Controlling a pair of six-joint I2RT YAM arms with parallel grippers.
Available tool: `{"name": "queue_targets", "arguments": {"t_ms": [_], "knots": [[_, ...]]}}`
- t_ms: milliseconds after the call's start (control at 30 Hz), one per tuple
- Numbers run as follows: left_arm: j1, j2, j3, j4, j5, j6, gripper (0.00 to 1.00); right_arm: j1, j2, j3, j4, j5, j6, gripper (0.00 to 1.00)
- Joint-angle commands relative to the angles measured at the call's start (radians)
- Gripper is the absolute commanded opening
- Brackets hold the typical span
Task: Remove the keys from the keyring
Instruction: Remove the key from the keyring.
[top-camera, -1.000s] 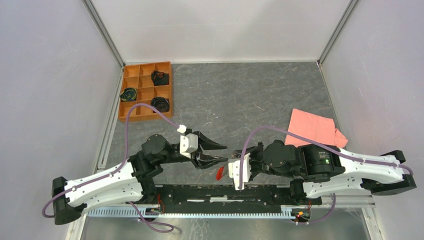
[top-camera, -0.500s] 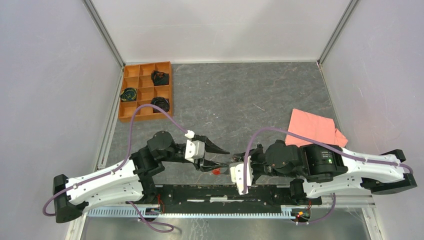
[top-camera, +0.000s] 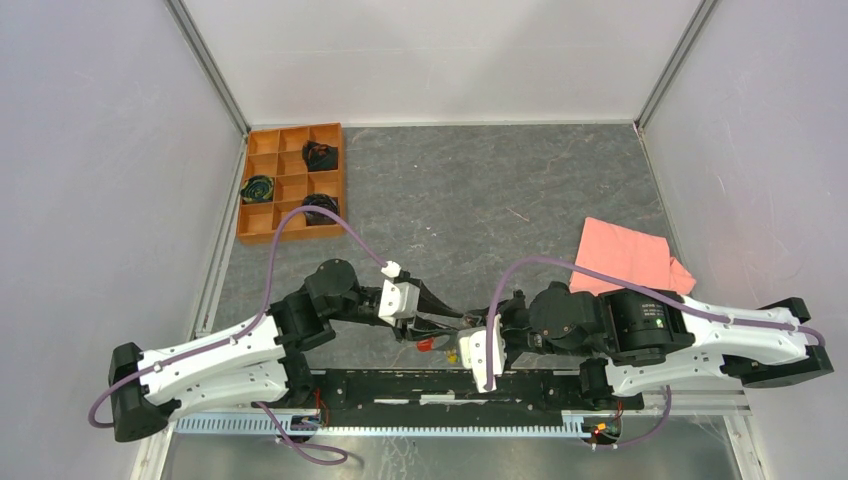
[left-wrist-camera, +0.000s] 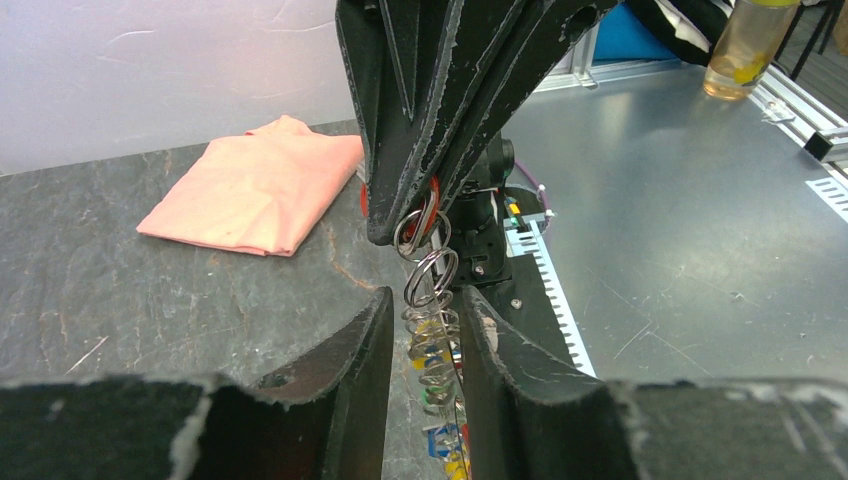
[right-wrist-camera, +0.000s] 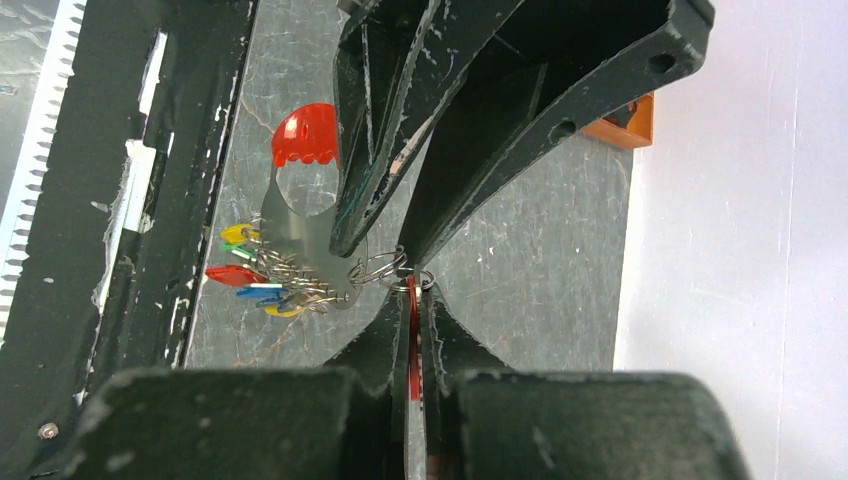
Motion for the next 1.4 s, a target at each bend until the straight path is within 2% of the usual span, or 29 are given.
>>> {"name": "queue_targets", "arguments": {"t_ms": [0,333,533,967,1033,1100,1367], "knots": [[-0.004,0.012,0.044,0.051,0.044,0.003,0.37,0.009,-0.006,0.029,0.048,0.017,0.003,0.01],[-0.004,0.005,0.043,0.072,0.032,-0.006,0.36,0.014,0.001,0.017,0.047,0.036,0.006,0.01],[-0.003,0.007,0.044,0.072,0.031,-0.003,0.31,0.015,0.004,0.010,0.046,0.048,0.008,0.01],[-0.003,0.002,0.040,0.067,0.034,-0.006,0.16,0.019,0.011,-0.001,0.044,0.082,0.012,0.01],[-0.004,-0.001,0.037,0.062,0.033,-0.006,0.12,0.021,0.011,-0.003,0.044,0.089,0.013,0.01],[-0.003,-0.007,0.032,0.061,0.027,-0.006,0.03,0.021,0.012,-0.005,0.043,0.095,0.014,0.01],[-0.004,-0.048,-0.016,0.126,-0.033,-0.074,0.02,0.022,-0.011,-0.041,0.044,0.119,0.040,0.01]]}}
